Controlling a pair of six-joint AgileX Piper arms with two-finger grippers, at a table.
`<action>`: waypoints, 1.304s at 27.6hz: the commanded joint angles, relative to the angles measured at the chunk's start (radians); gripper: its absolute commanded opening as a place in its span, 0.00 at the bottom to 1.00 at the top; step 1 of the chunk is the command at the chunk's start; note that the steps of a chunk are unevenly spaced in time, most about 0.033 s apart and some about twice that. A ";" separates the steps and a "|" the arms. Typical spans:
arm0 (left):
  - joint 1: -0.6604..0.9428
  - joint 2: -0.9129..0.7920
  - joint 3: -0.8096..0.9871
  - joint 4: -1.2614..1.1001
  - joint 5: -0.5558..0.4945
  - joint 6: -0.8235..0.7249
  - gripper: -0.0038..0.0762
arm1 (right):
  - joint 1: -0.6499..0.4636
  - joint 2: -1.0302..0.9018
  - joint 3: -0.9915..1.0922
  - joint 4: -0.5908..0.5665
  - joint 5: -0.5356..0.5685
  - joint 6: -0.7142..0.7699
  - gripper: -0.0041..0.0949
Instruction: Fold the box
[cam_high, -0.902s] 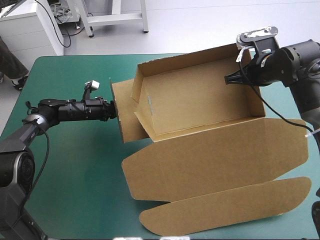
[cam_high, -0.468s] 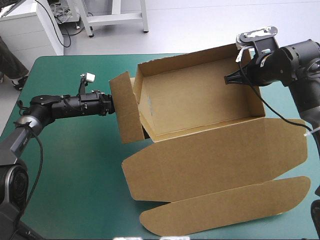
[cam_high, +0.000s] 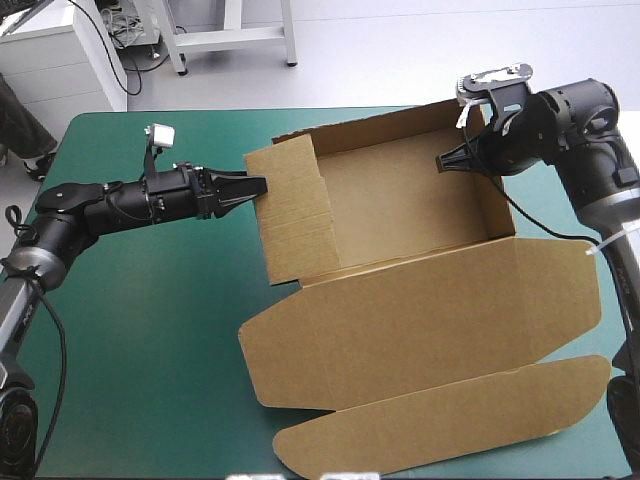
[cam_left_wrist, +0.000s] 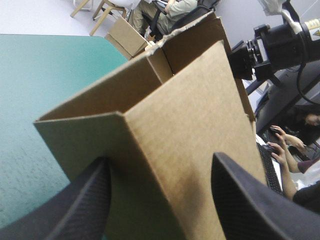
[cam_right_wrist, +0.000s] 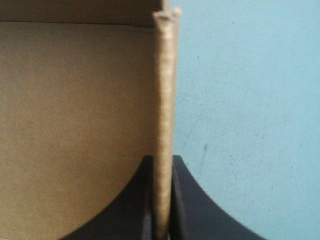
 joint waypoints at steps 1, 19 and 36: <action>-0.034 -0.040 -0.024 -0.063 0.101 -0.038 0.58 | -0.003 -0.038 -0.026 0.010 -0.023 0.000 0.02; -0.178 -0.043 -0.061 0.106 -0.192 -0.361 0.57 | 0.032 -0.022 -0.026 0.028 -0.016 0.050 0.03; -0.364 0.017 -0.255 1.041 -0.341 -1.194 0.58 | 0.193 0.026 -0.026 0.046 -0.151 0.144 0.03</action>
